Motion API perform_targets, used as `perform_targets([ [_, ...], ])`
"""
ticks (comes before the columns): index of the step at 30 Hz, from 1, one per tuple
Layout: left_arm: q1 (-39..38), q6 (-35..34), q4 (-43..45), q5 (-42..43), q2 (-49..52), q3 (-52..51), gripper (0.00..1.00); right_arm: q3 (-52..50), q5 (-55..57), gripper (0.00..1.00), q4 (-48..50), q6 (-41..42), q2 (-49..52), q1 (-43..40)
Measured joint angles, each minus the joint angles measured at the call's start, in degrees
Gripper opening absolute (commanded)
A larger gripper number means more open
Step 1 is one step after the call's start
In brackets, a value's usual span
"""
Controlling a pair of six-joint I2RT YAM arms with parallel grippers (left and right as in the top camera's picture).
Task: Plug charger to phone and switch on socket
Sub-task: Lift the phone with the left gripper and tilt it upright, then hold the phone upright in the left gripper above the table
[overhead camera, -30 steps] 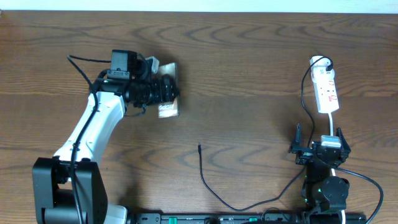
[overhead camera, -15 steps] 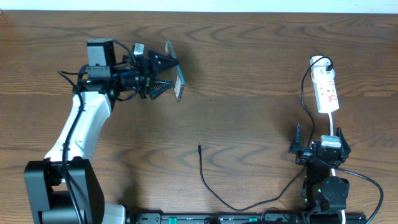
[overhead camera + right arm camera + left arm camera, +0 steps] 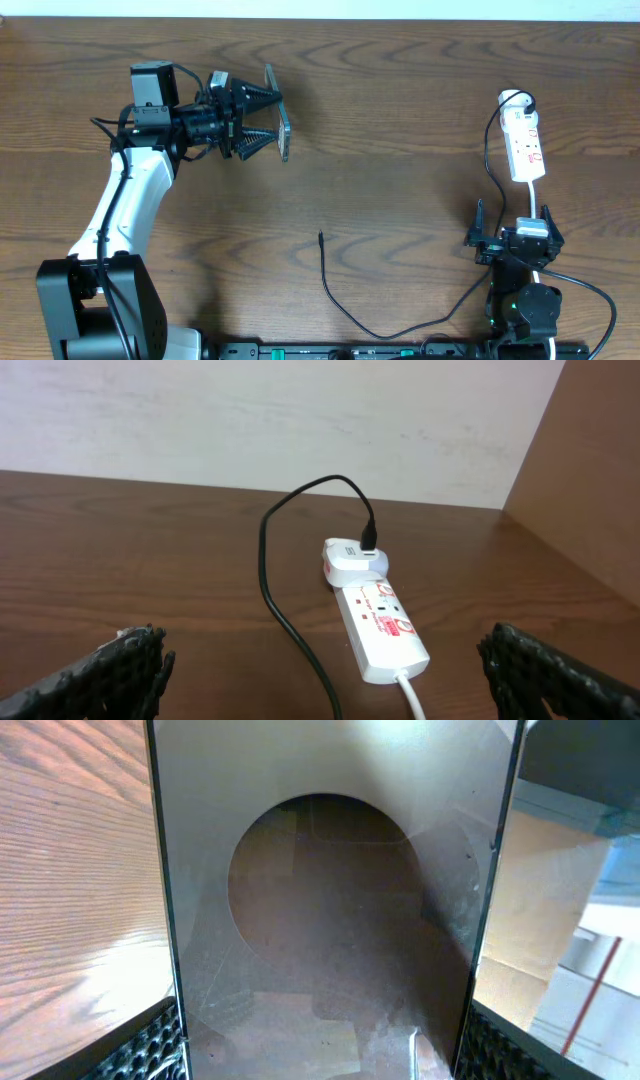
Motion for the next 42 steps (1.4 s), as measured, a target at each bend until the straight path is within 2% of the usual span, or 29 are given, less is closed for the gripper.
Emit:
perform_targets([
  [9,0.0,-7.4,4.1,3.2,0.0,0.0,0.07,0.0,0.0,0.99,0.0,0.0,0.0,0.0],
  [28,0.0,-32.0,7.5,3.7,0.0,0.0,0.07,0.0,0.0,0.99,0.0,0.0,0.0,0.0],
  [42,0.0,-35.3,7.6,3.7,0.0,0.0,0.07,0.0,0.0,0.99,0.0,0.0,0.0,0.0],
])
